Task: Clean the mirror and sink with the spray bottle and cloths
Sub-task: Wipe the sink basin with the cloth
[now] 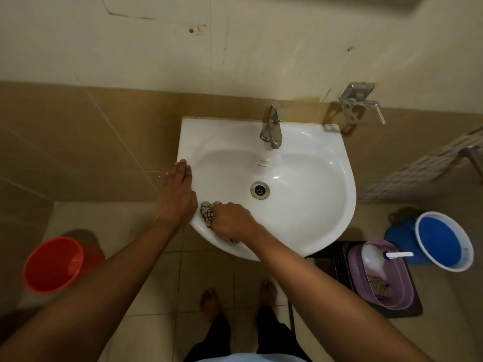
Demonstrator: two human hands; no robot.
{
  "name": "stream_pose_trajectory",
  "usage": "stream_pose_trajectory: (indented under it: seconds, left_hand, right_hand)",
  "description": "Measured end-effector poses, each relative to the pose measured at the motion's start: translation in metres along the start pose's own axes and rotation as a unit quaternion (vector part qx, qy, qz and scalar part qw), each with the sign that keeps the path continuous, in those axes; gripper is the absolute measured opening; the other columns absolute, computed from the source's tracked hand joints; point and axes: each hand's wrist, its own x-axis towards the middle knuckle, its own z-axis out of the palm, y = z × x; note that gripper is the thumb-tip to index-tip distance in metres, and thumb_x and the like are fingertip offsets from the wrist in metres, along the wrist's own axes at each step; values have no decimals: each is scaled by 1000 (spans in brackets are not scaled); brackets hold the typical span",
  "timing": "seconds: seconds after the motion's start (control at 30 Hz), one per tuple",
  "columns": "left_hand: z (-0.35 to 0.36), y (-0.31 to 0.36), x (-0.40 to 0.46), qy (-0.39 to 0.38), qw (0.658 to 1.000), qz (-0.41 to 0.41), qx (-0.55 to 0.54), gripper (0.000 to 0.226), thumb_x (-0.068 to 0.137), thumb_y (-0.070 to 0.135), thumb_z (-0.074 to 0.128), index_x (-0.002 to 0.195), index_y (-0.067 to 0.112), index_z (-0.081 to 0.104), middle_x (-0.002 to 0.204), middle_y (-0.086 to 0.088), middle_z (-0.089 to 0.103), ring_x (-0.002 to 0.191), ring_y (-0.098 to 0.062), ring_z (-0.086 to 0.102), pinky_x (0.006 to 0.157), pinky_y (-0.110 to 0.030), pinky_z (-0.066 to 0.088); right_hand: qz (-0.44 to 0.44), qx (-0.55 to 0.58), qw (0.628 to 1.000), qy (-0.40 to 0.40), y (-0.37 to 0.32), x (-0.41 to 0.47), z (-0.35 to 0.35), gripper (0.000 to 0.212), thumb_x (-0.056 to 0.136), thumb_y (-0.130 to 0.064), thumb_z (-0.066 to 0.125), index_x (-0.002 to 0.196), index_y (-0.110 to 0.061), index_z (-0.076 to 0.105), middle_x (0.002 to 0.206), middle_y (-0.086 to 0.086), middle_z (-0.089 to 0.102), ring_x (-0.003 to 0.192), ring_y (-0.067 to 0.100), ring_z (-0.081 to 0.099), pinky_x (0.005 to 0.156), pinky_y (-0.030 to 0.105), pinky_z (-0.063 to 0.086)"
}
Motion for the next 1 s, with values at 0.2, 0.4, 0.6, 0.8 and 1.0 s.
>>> stream_pose_trajectory:
  seconds: [0.2,0.4,0.6,0.8,1.0]
  left_hand:
    - [3,-1,0,8,1000,-7,-22,64,85,1,48,146,-7,30,156,-24,25,146,-39,21,118,-53,22]
    - [-22,16,-2,12,974,-75,-213,55,92,2,46,147,2,37,156,-15,32,145,-29,27,120,-41,19]
    - [-82,84,-9,-43,901,4,-433,44,86,37,67,126,19,64,123,2,67,115,-10,61,104,-37,46]
    - [-95,136,-34,-163,920,102,-340,51,73,52,64,120,31,66,106,7,70,103,-8,65,95,-38,52]
    - [-103,172,-60,-154,922,111,-339,42,70,55,67,104,30,71,96,5,71,88,-14,68,83,-42,57]
  right_hand:
    - [-23,165,981,-100,9,-29,-40,34,96,-13,51,128,-7,62,126,12,63,112,29,59,93,39,49]
    - [32,605,793,-70,58,-55,-46,33,96,-16,46,117,-9,70,118,17,70,106,32,67,91,42,56]
    - [-24,674,734,-75,73,-82,-53,61,94,-57,47,127,-7,62,119,17,68,108,33,63,93,43,49]
    - [-78,586,803,-81,96,-115,-61,47,81,-20,69,125,-7,58,123,22,64,112,36,62,100,53,48]
    - [-68,519,852,-24,116,-151,-65,40,82,-39,70,113,-13,69,111,13,72,109,35,66,95,47,53]
